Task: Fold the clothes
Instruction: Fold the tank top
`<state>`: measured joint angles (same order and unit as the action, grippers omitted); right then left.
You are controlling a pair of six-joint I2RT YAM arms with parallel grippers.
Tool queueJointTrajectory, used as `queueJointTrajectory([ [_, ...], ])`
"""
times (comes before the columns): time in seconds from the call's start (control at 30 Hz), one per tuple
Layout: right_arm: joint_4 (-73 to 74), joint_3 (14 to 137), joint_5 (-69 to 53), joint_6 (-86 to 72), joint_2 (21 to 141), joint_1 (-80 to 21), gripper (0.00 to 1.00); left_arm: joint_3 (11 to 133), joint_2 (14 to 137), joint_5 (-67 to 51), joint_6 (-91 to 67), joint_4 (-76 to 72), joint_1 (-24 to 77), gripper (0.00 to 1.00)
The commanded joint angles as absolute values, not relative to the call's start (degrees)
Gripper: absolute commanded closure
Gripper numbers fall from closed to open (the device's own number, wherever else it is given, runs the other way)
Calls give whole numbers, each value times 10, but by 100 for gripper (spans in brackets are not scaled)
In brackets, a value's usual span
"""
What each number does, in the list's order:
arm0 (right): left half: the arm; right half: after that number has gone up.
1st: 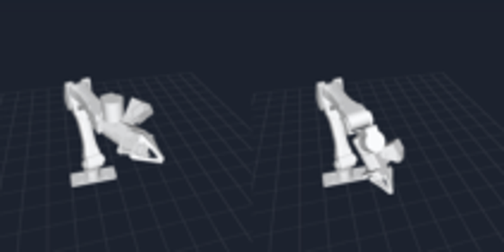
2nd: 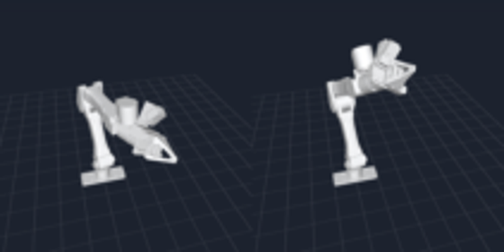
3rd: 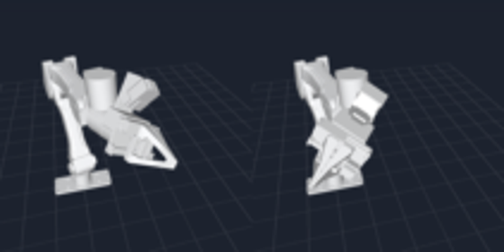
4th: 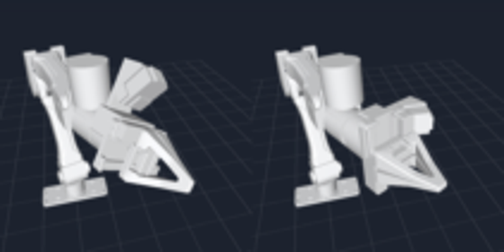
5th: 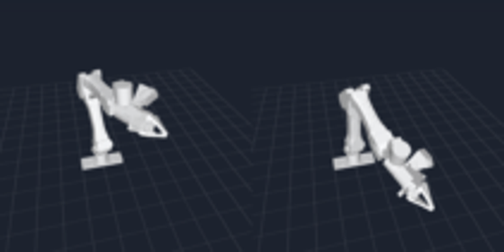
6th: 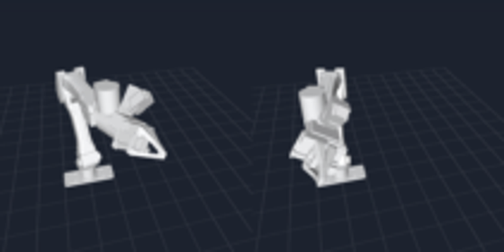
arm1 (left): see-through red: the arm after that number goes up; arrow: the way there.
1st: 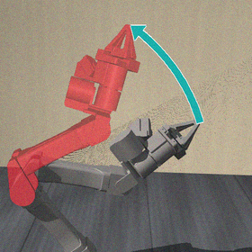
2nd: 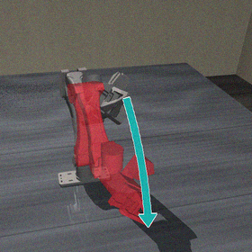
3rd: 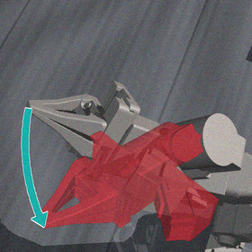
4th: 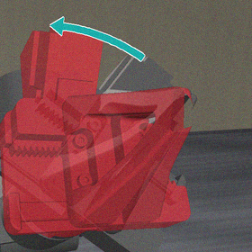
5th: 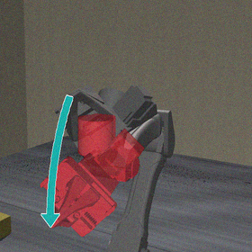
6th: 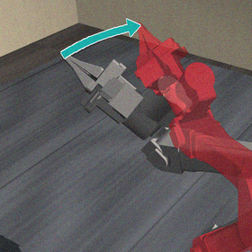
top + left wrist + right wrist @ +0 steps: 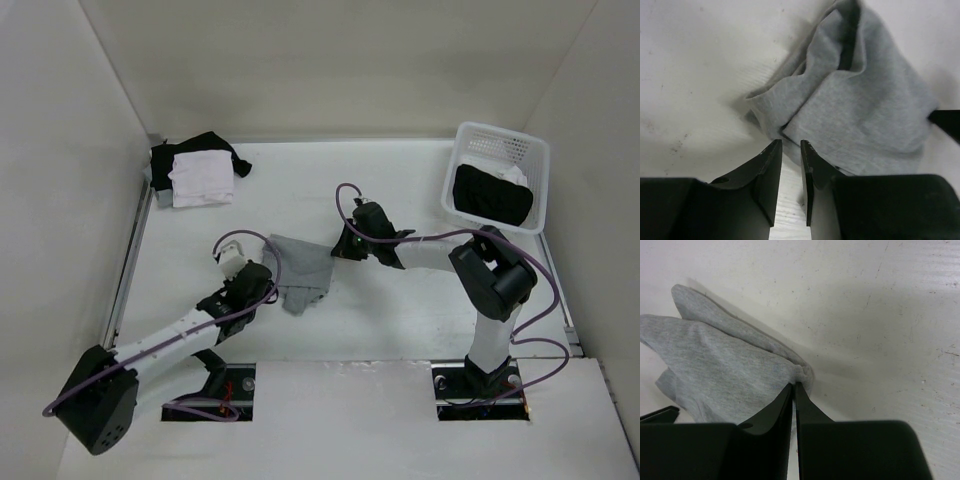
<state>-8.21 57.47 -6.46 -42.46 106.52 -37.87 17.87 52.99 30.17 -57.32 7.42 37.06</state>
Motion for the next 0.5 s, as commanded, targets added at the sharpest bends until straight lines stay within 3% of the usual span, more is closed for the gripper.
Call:
queueJointTrajectory([
  [0.0, -110, 578, -64, -420, 1056, -381, 90, 195, 568, 299, -552, 15, 365, 78],
  [0.2, -111, 577, -64, -420, 1056, -381, 90, 180, 555, 309, -553, 8, 356, 71],
  [0.47, -111, 577, -64, -420, 1058, -381, 90, 173, 543, 283, -545, -25, 361, 73],
])
